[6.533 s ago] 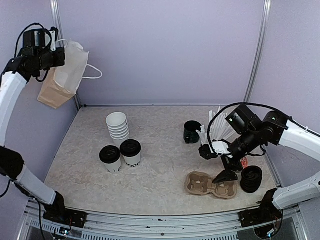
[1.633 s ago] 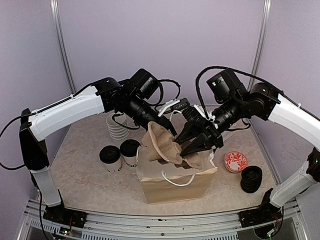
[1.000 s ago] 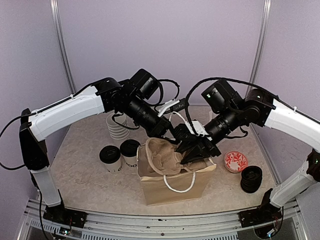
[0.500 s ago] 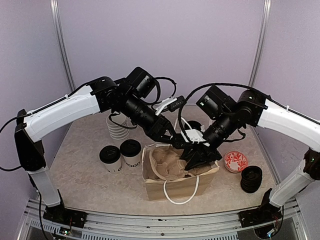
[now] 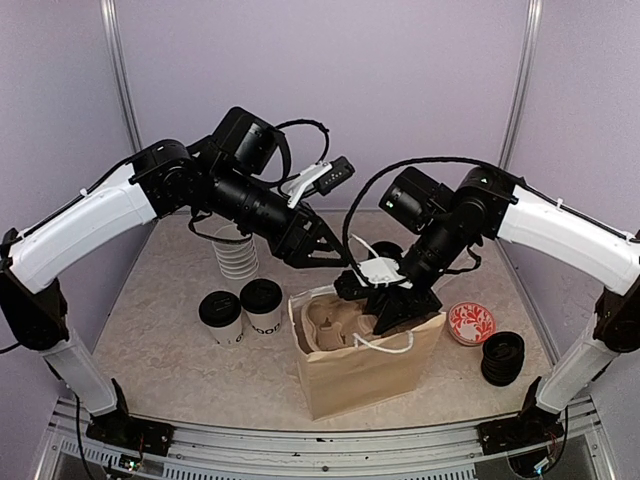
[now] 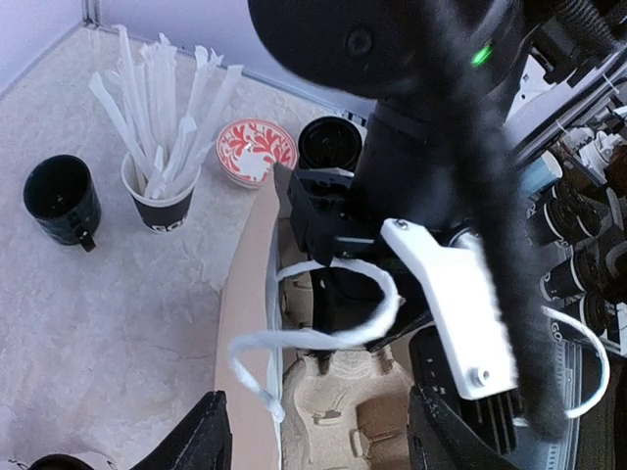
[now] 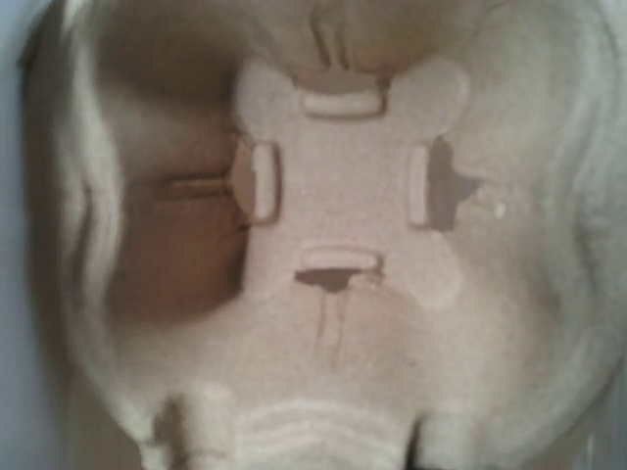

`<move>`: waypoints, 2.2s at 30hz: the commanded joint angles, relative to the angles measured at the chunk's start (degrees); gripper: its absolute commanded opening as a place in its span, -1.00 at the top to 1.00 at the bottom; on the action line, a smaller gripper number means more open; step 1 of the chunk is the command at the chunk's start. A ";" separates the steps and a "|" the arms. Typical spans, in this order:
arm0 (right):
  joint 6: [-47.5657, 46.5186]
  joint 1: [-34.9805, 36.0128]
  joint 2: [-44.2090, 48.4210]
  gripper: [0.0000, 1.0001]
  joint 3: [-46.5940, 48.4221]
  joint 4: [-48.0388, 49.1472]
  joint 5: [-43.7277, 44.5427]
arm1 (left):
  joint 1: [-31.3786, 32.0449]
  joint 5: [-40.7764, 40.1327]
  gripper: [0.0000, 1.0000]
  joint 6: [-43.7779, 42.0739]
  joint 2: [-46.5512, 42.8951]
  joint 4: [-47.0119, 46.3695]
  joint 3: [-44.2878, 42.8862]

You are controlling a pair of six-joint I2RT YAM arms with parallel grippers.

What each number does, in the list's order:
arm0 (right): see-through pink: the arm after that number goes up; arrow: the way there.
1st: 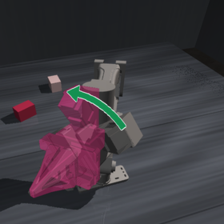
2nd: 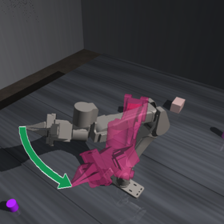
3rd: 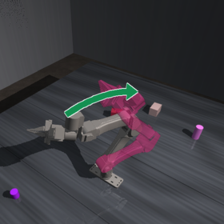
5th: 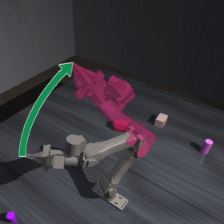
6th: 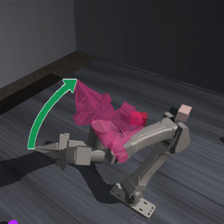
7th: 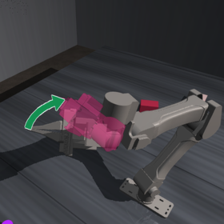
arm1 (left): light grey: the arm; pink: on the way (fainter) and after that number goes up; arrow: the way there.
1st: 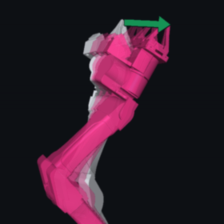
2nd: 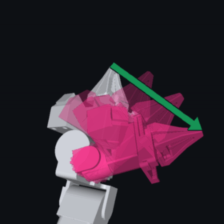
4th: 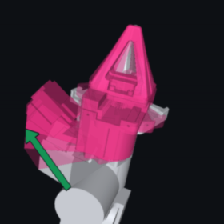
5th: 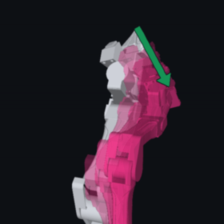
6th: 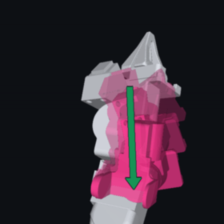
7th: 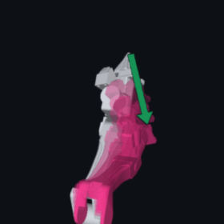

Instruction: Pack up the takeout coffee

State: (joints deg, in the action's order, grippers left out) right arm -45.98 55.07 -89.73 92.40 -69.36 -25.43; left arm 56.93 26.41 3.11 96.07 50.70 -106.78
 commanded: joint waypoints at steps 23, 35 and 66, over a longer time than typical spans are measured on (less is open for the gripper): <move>3.81 6.07 -8.84 0.53 -5.15 -3.40 14.15 | -12.79 -4.83 -0.40 -1.21 -17.03 -15.97 15.97; 3.75 6.63 -11.01 0.35 -4.90 -3.57 13.73 | -14.99 -2.45 -0.40 -2.20 -19.74 -18.23 21.78; -0.61 6.63 0.35 -0.34 10.17 -9.57 14.10 | -2.93 -3.20 -0.42 1.64 -8.41 -26.63 17.98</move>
State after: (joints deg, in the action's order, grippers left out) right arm -45.60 61.08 -91.42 101.43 -78.11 -11.11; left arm 53.45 23.16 2.50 84.40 30.52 -86.26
